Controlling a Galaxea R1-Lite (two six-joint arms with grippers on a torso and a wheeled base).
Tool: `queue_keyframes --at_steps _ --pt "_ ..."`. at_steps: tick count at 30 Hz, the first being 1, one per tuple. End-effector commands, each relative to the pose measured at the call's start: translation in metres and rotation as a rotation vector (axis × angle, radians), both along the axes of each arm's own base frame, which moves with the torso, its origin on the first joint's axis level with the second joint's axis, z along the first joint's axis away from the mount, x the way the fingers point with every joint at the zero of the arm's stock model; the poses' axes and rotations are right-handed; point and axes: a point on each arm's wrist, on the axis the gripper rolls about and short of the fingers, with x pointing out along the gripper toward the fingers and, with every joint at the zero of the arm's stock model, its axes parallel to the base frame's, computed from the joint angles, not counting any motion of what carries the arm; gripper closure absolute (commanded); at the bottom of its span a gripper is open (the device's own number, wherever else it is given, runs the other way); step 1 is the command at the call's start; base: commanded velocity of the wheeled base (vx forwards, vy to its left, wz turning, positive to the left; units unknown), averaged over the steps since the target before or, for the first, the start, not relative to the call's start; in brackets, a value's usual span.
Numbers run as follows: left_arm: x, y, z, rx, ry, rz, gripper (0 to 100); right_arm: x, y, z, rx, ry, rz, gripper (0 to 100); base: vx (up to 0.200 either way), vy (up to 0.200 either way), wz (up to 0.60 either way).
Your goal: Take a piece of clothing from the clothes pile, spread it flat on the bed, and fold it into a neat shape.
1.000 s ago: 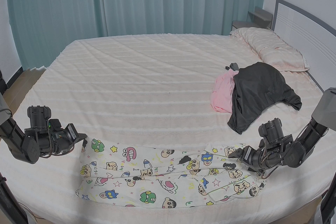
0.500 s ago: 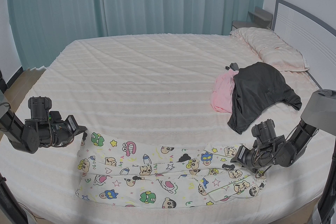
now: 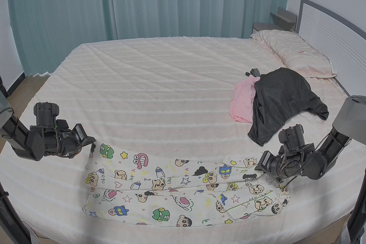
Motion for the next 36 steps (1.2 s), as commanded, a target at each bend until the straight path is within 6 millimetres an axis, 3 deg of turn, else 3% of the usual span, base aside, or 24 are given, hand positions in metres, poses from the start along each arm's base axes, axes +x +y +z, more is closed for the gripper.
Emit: queue_keyframes --at_steps 1,8,20,21,29,32,36 --pt "0.011 0.004 -0.019 -0.005 0.049 0.009 100 0.000 -0.004 0.011 0.019 -0.038 -0.018 100 0.000 0.000 0.00" --pt "0.022 0.007 -0.039 -0.011 0.093 0.012 100 -0.006 -0.010 0.005 0.001 -0.006 -0.030 100 0.000 0.000 0.00" --pt "0.032 0.008 -0.054 -0.015 0.121 0.012 100 -0.015 -0.014 -0.009 -0.032 0.050 -0.014 100 0.000 0.000 0.00" --pt "0.032 0.008 -0.054 -0.015 0.121 0.012 0 -0.016 -0.014 -0.010 -0.034 0.054 -0.014 100 0.000 0.000 0.00" --pt "0.029 0.020 -0.045 -0.010 0.098 0.043 0 -0.020 -0.014 -0.015 -0.036 0.069 -0.009 100 0.000 0.000 0.00" --pt "0.020 0.022 -0.027 -0.016 0.055 0.027 0 -0.021 -0.013 -0.016 -0.032 0.055 -0.005 100 0.000 0.000 0.00" --pt "-0.001 0.016 -0.017 -0.005 0.053 -0.123 0 -0.023 -0.013 -0.018 -0.030 0.045 -0.001 100 0.000 0.000 0.00"
